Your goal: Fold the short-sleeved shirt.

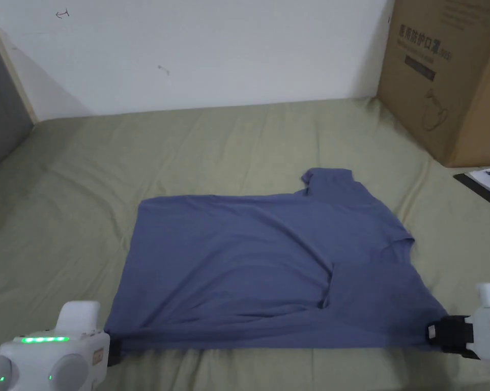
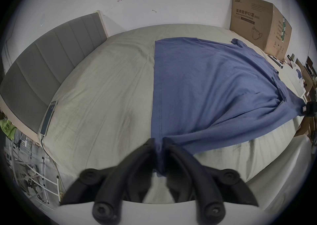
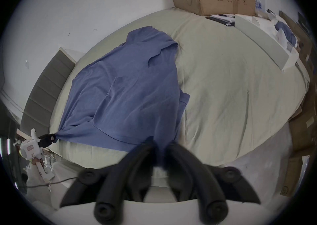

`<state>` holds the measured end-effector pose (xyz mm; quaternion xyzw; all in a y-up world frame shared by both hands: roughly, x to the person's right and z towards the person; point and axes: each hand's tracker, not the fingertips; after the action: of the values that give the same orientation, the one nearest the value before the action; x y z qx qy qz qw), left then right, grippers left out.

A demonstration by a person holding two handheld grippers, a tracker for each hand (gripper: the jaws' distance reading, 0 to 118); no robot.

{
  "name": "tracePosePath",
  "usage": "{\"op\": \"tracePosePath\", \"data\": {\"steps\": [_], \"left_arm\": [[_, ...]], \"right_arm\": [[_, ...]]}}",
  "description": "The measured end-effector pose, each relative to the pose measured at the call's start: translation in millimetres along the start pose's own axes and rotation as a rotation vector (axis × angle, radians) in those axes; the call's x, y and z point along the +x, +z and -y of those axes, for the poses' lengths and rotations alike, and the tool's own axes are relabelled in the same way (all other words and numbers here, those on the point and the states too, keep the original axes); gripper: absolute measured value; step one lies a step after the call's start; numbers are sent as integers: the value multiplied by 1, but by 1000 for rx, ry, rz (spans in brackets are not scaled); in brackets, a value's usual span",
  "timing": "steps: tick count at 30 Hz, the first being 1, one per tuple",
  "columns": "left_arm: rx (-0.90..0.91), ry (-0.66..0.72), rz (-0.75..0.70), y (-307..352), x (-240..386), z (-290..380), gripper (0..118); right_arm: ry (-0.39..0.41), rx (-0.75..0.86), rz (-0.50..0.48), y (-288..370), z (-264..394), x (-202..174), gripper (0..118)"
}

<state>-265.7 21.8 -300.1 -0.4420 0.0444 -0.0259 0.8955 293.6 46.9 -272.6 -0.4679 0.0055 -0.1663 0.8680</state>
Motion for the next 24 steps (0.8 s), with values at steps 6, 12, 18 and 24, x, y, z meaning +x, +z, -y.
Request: {"op": "tracePosePath", "data": {"steps": [6,12,18,24], "left_arm": [[51,31,47,30,-7,8,118],[58,-17,89,68,-1,27,103],[91,-35,96,73,7,58,0],[123,-18,87,51,-2,32,18]], "right_arm": [[36,40,-16,12,7,-7,107],[-15,158,-92,41,23,-2,58],[-3,173,-102,52,54,-15,0],[-32,167,-115,41,55,-12,0]]}}
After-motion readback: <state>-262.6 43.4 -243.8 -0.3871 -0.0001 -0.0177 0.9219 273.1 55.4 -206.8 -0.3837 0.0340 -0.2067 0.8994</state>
